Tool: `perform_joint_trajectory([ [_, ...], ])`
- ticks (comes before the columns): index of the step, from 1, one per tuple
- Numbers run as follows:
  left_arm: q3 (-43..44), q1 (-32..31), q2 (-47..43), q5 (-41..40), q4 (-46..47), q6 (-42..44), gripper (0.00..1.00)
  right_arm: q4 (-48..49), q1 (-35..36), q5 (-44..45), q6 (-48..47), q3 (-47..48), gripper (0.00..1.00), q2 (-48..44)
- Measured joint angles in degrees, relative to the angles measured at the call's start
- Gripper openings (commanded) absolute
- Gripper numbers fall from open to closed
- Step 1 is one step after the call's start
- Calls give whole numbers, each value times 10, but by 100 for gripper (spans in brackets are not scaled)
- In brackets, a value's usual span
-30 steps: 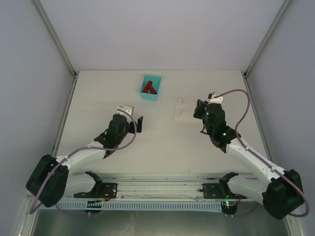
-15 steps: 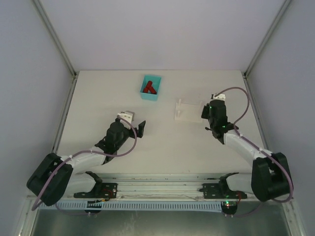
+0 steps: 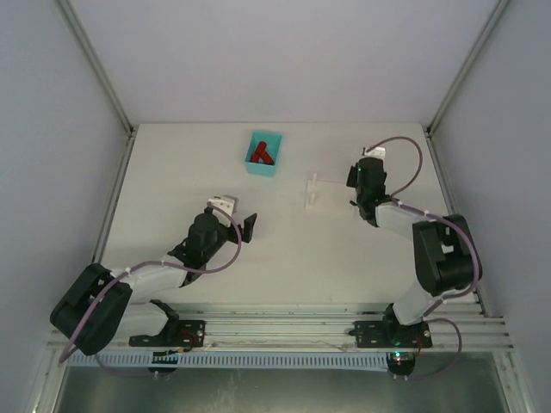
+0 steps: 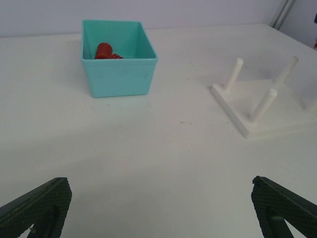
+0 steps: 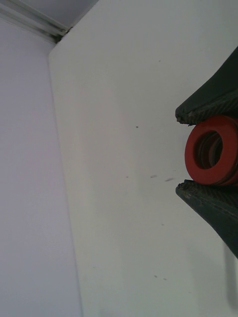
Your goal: Install the large spring
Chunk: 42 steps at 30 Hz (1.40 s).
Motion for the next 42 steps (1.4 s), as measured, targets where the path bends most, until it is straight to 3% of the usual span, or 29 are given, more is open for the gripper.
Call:
perform_joint_trajectory([
  [10,0,0,-4,2,8,0,99,43,-6,13,-15,54,0,89],
  [22,-3,0,-28,2,10,0,99,60,-5,10,-25,56,0,94],
  [42,-12,0,-48,2,9,0,99,-47,27,77,25,134,0,137],
])
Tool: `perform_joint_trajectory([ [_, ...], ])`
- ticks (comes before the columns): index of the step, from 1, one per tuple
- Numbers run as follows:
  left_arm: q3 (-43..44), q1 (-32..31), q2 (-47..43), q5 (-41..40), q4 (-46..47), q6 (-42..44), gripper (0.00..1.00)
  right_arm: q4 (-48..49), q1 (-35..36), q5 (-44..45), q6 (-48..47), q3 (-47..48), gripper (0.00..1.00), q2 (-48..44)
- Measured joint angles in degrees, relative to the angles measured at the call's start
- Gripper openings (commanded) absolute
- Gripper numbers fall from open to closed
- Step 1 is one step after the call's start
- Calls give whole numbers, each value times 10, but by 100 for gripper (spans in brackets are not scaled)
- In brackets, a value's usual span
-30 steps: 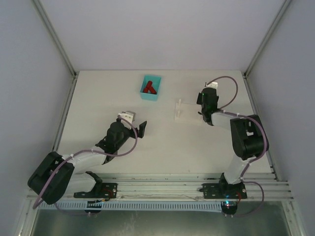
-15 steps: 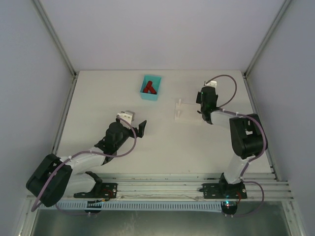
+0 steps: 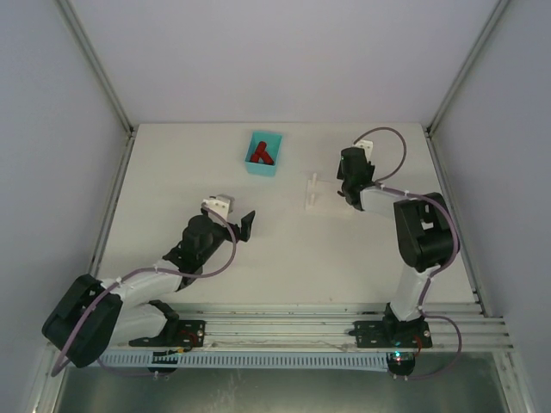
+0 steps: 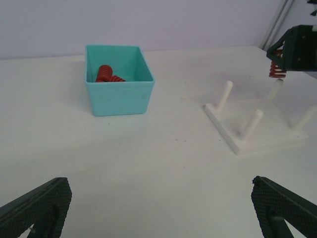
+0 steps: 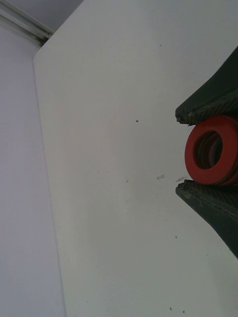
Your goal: Install the large spring
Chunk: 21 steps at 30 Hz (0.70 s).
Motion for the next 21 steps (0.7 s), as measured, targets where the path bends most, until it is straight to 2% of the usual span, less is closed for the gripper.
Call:
perform_joint_trajectory([
  [13,-4,0,-11,0,0,-2,99,-14,26,74,13,6,1,15],
  [21,-6,0,-11,0,0,-4,99,-10,47,114,8,3,8,15],
])
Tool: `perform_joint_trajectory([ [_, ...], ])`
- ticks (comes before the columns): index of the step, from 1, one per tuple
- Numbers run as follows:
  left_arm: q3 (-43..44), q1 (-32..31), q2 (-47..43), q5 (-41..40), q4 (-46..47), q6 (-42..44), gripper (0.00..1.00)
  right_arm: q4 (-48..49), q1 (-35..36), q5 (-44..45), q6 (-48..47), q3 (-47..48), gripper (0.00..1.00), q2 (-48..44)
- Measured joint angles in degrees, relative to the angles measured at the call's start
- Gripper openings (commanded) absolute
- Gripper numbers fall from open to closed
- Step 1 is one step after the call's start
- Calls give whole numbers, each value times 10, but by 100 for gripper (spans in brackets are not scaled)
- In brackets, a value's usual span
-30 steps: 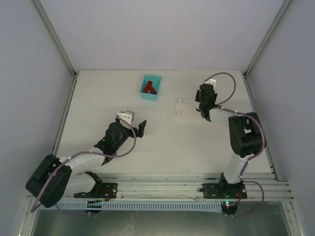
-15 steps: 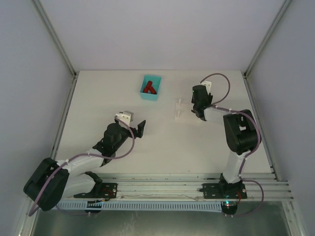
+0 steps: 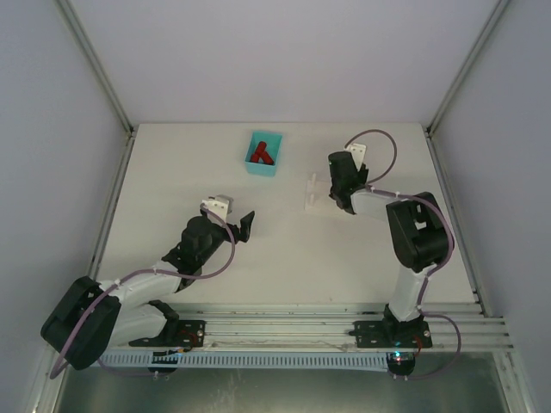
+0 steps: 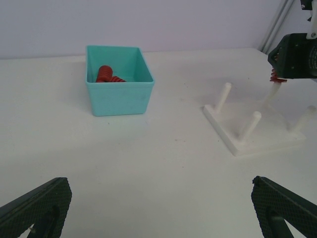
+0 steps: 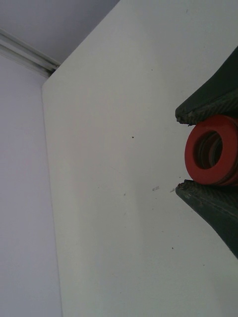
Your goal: Install the large spring
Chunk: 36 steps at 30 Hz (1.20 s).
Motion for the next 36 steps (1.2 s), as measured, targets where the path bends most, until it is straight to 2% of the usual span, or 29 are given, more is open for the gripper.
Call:
perform_joint_trajectory([
  [22,-6,0,-18,-2,2,0,99,-34,28,75,59,0,51,14],
  [27,-12,0,-21,-4,4,0,99,-40,31,75,70,-7,51,14],
  [33,-12,0,-21,-7,5,0,99,-45,33,77,83,-24,35,9],
  [36,-12,0,-21,-11,5,0,99,-47,33,77,85,-29,33,8],
])
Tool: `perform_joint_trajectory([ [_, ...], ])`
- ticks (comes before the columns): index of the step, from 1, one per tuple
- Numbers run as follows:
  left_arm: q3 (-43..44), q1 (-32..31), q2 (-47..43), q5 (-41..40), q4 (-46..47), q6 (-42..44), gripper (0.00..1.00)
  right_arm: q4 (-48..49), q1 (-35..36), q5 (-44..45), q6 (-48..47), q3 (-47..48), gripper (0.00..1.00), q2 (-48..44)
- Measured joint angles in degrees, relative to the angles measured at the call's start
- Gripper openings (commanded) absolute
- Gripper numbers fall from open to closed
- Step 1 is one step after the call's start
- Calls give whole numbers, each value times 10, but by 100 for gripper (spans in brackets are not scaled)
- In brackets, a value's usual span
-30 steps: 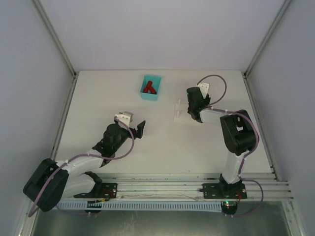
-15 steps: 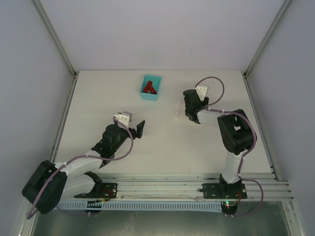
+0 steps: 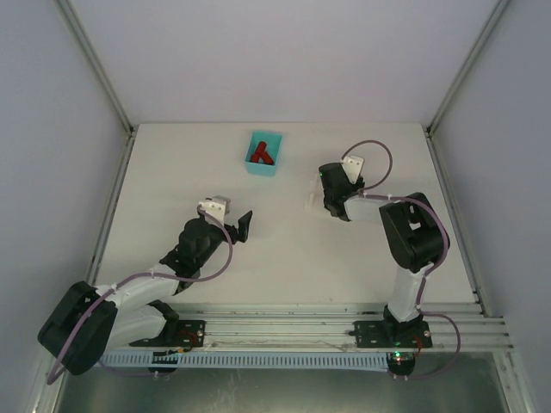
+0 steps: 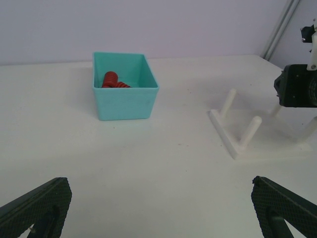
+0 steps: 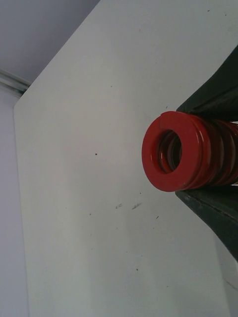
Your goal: Install the large spring
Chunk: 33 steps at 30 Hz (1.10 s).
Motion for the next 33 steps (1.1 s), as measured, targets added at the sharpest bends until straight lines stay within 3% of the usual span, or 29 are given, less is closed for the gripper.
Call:
perform_joint_trajectory([
  [10,0,0,0,-6,0,0,99,-8,0,-1,14,-10,35,-11],
  [16,0,0,0,-7,0,0,99,-46,0,-4,42,-5,45,-13],
  [28,0,0,0,-13,0,0,99,-108,0,-13,68,-5,52,-28],
  [33,0,0,0,-22,0,0,99,-144,0,-30,57,1,65,-64],
])
